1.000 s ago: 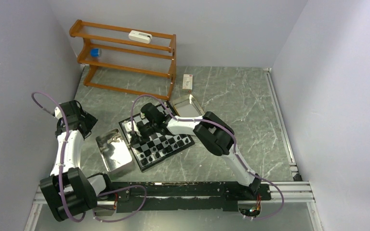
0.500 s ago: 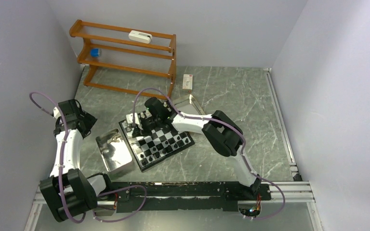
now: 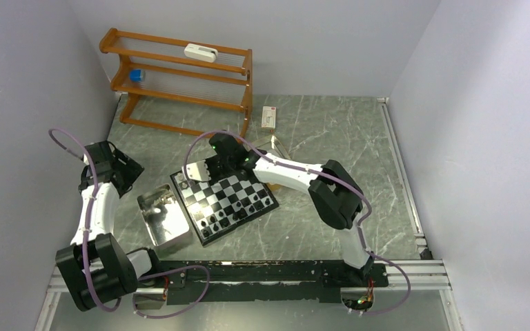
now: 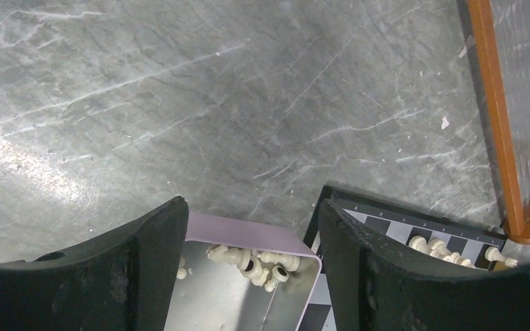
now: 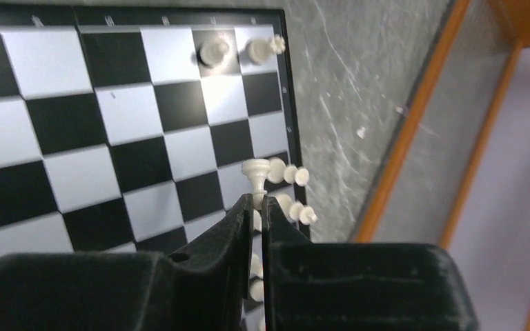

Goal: Set up the chess pieces on the board
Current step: Place the chess piece on the chessboard.

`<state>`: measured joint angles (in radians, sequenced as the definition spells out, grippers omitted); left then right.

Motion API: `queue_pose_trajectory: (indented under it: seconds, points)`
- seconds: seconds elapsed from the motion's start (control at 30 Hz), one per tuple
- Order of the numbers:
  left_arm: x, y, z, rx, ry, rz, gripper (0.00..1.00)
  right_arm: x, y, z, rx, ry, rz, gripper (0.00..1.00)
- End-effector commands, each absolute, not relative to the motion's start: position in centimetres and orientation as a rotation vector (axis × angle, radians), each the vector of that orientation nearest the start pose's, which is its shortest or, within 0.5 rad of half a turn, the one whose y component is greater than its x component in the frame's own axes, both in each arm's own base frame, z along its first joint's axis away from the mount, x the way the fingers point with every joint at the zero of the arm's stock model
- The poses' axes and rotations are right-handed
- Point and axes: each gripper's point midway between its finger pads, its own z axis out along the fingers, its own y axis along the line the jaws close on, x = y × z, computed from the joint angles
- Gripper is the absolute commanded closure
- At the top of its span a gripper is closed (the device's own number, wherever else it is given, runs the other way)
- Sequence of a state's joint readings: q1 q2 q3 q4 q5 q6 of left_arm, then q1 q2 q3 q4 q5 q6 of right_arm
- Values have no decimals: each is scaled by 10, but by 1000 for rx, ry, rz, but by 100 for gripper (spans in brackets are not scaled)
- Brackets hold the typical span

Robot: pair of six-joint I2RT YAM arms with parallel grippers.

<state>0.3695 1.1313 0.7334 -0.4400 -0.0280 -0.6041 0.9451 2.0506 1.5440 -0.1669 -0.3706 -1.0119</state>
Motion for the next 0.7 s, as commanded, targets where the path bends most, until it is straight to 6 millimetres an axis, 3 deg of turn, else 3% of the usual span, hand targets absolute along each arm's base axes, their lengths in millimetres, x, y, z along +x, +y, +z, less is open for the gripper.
queue_pose_trajectory:
  seconds: [0.0,0.23,0.67]
  points:
    - [294,91,106,-1102,2116,-102,27,331,462,130,-2066,888,26,88]
    - [293,90,103,-1101,2114,-103,27,335,459,127,-2238,699,-246,86]
    - [291,89,93,-1112,2117,-106,27,321,471,98,-2384,514,-436,84]
